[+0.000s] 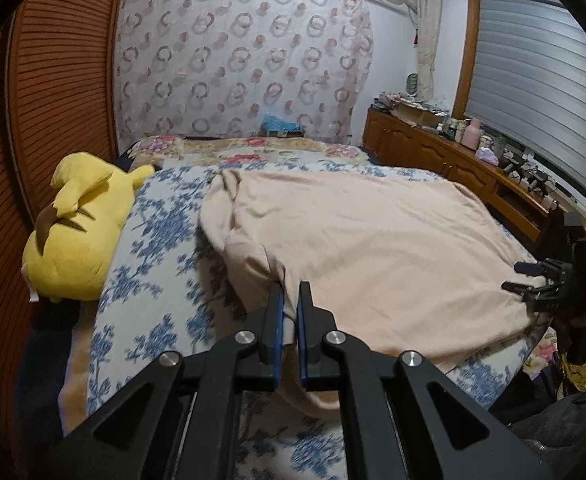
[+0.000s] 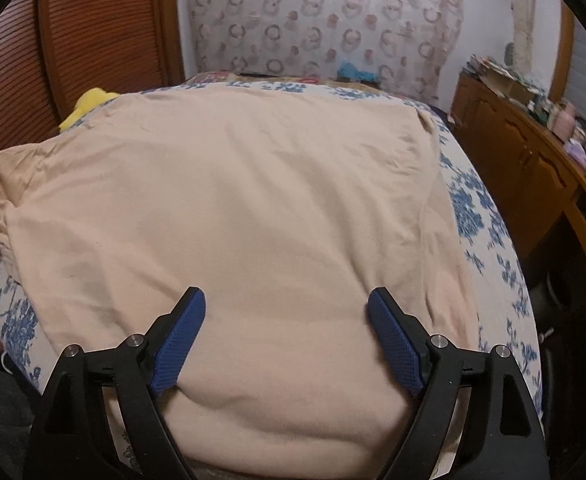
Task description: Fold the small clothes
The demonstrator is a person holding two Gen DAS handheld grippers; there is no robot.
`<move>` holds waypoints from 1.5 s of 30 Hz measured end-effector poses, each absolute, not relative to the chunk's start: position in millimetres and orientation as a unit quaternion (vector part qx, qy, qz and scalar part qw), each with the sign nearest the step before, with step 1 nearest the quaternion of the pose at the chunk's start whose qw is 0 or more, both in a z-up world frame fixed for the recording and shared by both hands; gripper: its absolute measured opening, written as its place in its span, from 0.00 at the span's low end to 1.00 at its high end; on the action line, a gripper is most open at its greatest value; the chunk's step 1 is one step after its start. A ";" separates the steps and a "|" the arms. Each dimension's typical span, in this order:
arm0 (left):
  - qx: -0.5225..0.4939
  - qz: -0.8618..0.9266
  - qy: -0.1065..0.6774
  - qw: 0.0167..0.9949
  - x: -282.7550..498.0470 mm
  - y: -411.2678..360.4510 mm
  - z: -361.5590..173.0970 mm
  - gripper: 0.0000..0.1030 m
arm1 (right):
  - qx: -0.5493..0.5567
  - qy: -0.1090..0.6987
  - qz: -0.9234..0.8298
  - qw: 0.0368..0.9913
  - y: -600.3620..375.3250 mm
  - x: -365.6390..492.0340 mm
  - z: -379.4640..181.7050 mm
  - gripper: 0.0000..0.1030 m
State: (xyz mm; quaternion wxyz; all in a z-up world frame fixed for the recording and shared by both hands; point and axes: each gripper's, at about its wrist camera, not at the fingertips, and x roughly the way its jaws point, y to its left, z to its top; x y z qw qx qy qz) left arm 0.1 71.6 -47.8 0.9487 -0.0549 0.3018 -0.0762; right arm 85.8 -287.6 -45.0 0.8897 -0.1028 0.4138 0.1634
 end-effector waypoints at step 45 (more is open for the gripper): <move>0.056 -0.313 0.276 0.907 91.5 -166.1 41.7 0.38 | -0.048 0.345 0.123 0.929 -397.0 55.0 13.4 0.75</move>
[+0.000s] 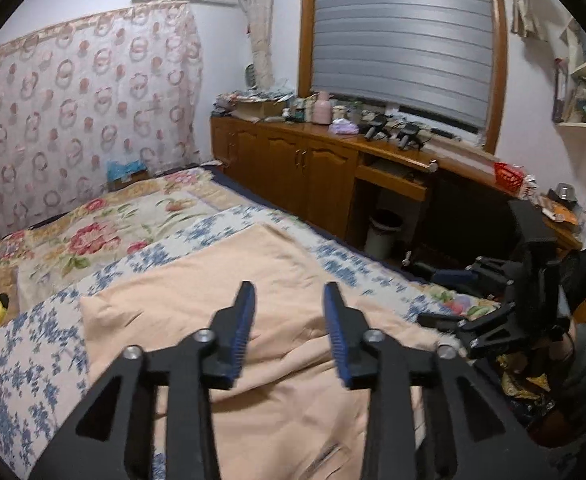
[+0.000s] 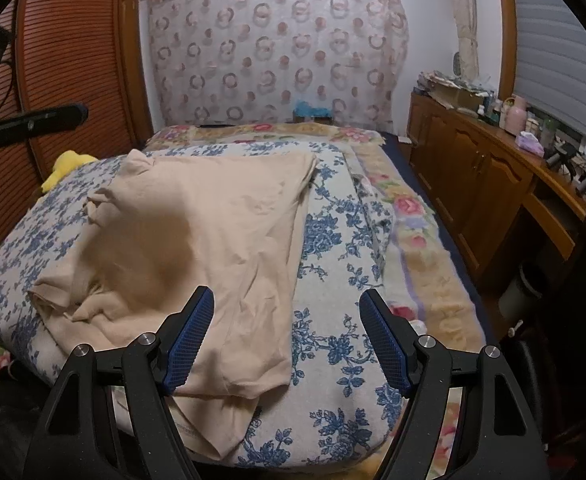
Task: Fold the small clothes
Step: 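Lay the lifted edge over the shirt and open the left tool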
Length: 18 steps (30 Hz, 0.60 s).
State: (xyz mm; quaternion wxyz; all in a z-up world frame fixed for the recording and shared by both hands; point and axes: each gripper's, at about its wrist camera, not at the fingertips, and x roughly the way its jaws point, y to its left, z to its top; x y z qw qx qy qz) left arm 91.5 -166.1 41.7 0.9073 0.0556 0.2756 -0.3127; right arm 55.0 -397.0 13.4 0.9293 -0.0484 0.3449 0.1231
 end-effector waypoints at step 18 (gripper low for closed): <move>0.014 -0.196 0.328 0.924 89.1 -75.8 -27.5 0.54 | -0.103 0.384 0.208 0.894 -328.7 120.3 -10.8 0.74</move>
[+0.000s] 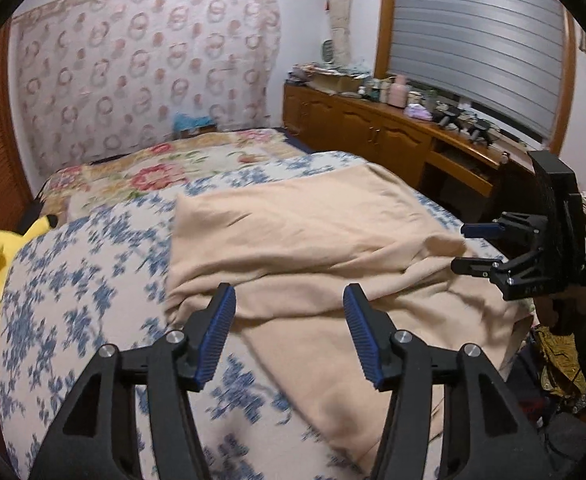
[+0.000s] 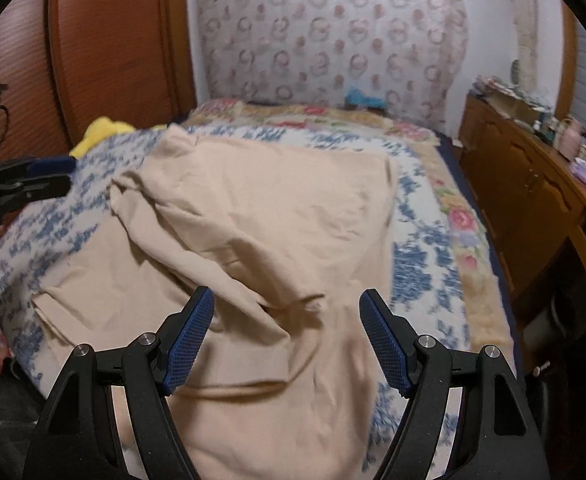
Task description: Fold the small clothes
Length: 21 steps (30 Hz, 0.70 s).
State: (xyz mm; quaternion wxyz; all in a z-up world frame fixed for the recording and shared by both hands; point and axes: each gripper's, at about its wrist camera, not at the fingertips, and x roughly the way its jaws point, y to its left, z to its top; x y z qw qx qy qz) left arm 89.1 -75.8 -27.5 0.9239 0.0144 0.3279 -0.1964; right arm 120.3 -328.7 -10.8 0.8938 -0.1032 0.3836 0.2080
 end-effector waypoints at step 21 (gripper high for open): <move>-0.006 -0.156 0.327 0.932 79.0 -45.2 -41.6 0.54 | -0.087 0.348 0.277 0.892 -323.5 107.5 14.2 0.03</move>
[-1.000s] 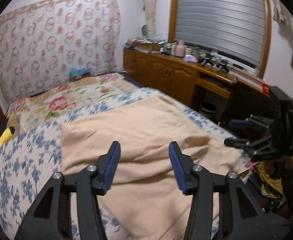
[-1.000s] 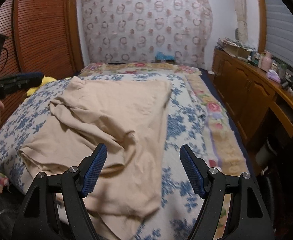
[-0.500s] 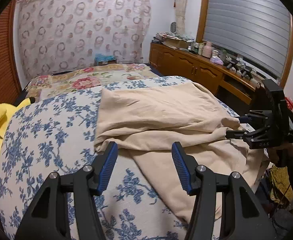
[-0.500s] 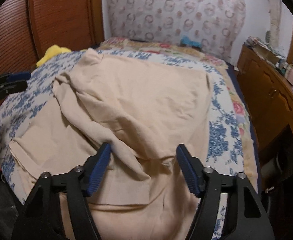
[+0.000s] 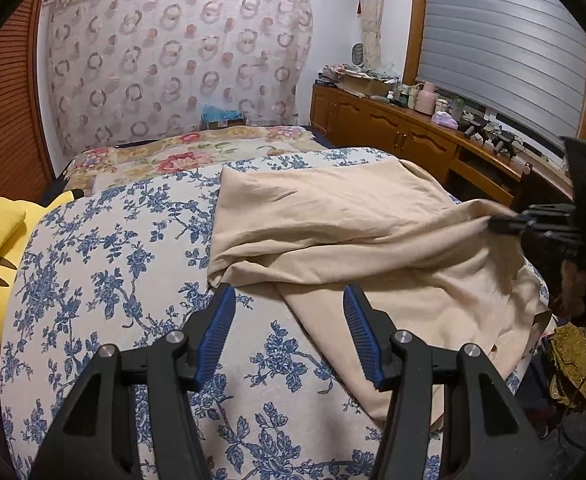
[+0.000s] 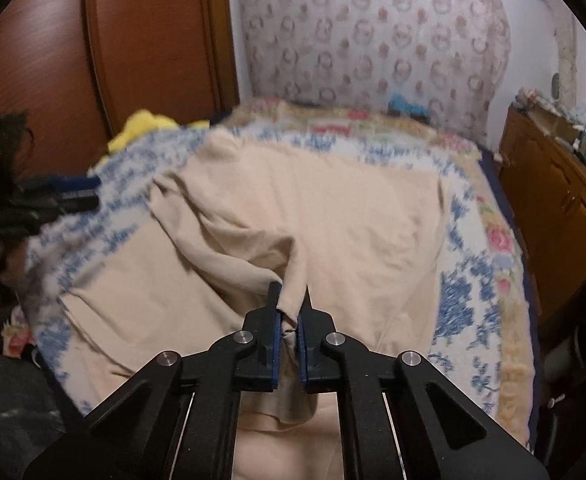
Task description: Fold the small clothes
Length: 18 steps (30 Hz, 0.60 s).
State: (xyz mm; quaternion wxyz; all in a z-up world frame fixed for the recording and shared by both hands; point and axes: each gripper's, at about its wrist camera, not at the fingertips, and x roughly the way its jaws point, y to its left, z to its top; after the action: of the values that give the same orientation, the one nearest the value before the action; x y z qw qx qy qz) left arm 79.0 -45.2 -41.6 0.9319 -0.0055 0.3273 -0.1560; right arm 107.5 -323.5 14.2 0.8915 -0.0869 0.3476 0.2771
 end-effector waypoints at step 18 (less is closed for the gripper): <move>-0.004 -0.143 0.307 0.941 73.7 -41.1 -32.1 0.54 | -0.091 0.369 0.204 0.902 -363.4 76.6 10.2 0.03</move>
State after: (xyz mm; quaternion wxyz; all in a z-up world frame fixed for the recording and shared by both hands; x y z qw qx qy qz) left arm 73.7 -41.1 -32.1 0.9410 -0.0039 0.3067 -0.1428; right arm 76.6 -363.4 10.2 0.9023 -0.0908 0.3687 0.2042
